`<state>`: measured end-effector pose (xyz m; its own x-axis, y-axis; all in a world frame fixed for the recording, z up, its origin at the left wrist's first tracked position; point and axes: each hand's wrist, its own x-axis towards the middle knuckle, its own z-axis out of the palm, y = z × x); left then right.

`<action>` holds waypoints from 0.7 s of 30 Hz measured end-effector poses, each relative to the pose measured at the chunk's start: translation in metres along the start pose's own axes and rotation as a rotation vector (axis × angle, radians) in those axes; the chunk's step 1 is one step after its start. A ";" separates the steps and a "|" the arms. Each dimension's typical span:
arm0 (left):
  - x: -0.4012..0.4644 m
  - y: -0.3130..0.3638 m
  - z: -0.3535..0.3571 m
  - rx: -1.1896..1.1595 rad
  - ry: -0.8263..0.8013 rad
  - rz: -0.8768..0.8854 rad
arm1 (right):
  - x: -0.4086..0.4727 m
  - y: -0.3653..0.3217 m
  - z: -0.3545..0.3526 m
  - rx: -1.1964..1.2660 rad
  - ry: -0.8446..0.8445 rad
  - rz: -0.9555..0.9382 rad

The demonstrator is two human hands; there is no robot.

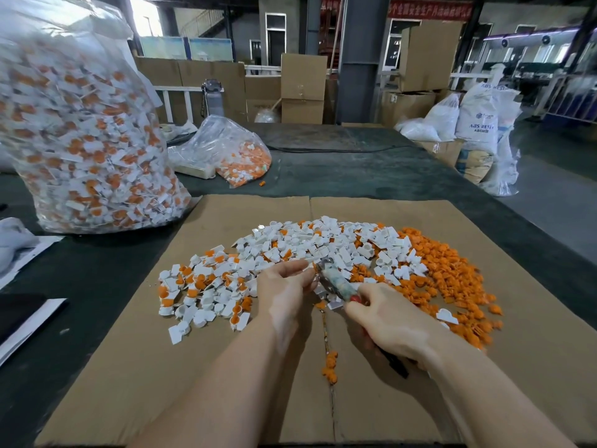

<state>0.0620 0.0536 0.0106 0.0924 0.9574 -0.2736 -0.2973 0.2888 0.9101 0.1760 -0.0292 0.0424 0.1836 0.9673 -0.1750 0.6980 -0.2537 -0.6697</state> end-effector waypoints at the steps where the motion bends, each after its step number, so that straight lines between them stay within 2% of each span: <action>1: -0.001 -0.001 0.000 -0.007 0.001 0.001 | 0.000 0.001 0.001 -0.007 0.009 0.005; 6: 0.001 -0.003 0.000 0.007 0.002 0.020 | 0.003 0.010 0.006 0.049 0.084 0.015; 9: 0.002 -0.007 -0.006 0.067 -0.006 0.035 | 0.005 0.021 0.006 0.069 0.235 0.042; 12: 0.000 -0.014 -0.013 0.314 -0.035 0.173 | 0.014 0.031 0.001 -0.171 0.446 0.083; 14: -0.001 -0.018 -0.015 0.387 -0.065 0.249 | 0.022 0.039 -0.002 -0.362 0.535 0.103; 17: -0.002 -0.019 -0.014 0.466 -0.087 0.307 | 0.032 0.050 -0.005 -0.570 0.564 0.139; 21: -0.001 -0.020 -0.014 0.508 -0.127 0.318 | 0.040 0.058 -0.005 -0.661 0.568 0.160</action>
<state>0.0542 0.0464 -0.0119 0.1952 0.9796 0.0469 0.1583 -0.0787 0.9843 0.2270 -0.0051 0.0004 0.5065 0.8183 0.2717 0.8595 -0.5043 -0.0833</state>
